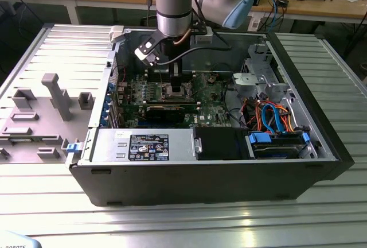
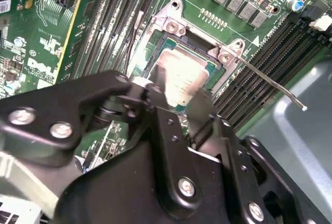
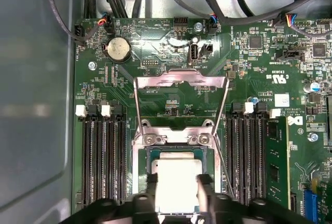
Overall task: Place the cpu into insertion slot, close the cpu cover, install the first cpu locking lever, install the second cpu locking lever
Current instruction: 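Place the cpu into insertion slot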
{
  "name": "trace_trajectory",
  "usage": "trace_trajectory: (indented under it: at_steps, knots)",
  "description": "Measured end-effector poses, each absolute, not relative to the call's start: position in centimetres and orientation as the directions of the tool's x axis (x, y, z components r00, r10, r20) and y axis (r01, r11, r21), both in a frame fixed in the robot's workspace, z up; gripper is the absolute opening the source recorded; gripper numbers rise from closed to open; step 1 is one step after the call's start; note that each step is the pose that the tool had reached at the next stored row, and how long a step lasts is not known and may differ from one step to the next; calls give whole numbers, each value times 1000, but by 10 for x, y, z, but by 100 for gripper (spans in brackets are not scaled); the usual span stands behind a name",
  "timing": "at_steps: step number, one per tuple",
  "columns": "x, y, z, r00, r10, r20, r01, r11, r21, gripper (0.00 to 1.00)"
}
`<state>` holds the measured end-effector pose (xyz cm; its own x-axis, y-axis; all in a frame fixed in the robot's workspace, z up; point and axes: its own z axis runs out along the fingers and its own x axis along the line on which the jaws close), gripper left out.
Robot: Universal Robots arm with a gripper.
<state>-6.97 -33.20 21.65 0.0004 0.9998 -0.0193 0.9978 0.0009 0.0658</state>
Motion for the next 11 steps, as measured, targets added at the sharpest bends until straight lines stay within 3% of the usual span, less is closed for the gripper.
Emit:
trace_trajectory:
  at_steps: [5, 11]
  knots:
    - [-70, -332, 217, 0, 1000, -19, 998, 1, 66, 11]
    - [-70, -332, 217, 1, 1000, -19, 998, 1, 66, 11]
